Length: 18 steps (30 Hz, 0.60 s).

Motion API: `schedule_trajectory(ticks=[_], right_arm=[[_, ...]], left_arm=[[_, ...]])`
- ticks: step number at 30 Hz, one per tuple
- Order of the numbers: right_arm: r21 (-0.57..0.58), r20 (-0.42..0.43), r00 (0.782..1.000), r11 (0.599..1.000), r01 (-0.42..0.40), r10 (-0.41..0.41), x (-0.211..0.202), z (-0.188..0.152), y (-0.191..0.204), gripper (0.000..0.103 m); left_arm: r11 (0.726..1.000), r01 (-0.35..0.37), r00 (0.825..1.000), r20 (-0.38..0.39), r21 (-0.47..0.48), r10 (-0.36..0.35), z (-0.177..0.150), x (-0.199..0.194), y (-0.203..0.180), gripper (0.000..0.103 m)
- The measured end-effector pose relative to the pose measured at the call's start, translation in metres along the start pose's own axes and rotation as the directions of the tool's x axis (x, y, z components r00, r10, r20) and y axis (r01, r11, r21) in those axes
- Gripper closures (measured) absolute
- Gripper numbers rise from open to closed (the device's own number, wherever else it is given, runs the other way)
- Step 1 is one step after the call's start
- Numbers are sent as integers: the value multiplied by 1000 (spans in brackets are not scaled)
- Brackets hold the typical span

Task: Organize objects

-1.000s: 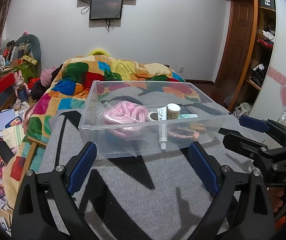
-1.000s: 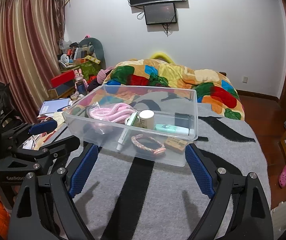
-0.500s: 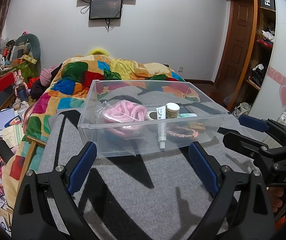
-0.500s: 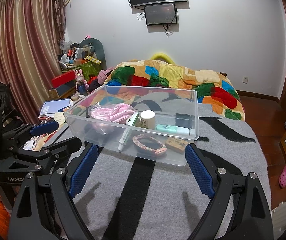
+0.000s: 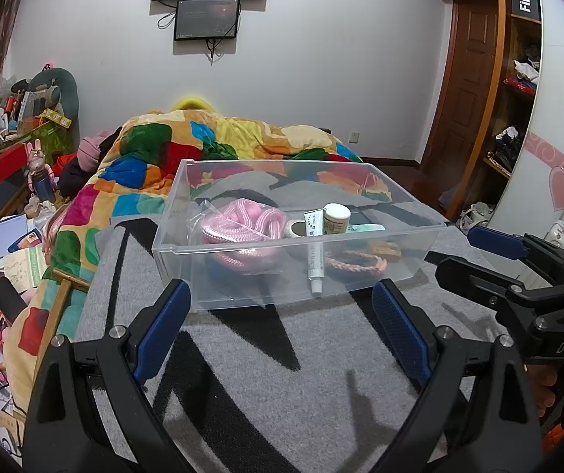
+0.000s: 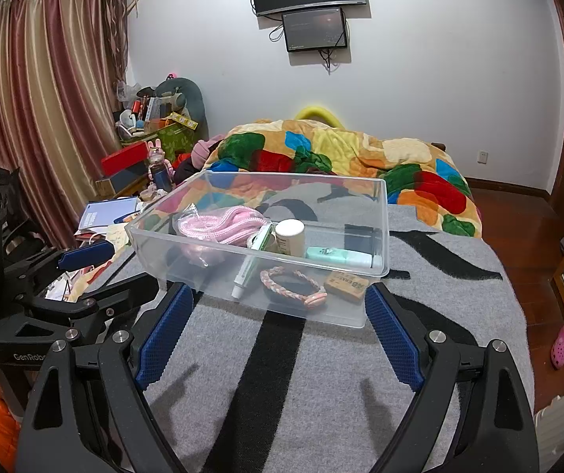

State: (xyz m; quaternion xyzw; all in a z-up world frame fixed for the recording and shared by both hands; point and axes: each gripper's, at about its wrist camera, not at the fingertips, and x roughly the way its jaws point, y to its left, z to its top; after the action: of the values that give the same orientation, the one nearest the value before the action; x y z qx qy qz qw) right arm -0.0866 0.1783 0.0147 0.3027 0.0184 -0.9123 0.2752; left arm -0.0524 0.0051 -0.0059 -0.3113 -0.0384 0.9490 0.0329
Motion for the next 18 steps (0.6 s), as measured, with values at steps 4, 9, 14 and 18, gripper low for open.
schedule_trajectory(ticks=[4,9,14,18], right_arm=[[1,0,1000,1000,0,0,0,0,0,15],[3,2,1000,1000,0,0,0,0,0,16],[3,2,1000,1000,-1,1,0,0,-1,15],[3,2,1000,1000,0,0,0,1,-1,15]], left_arm=[[1000,3,1000,0,-1,-3,0,-1,0,7],[1000,5,1000,2,4,-5,0,-2,-3,7],[1000,10,1000,5,4,-10,0,-3,-2,7],[1000,12,1000,8,7,-12,0,-4,-3,7]])
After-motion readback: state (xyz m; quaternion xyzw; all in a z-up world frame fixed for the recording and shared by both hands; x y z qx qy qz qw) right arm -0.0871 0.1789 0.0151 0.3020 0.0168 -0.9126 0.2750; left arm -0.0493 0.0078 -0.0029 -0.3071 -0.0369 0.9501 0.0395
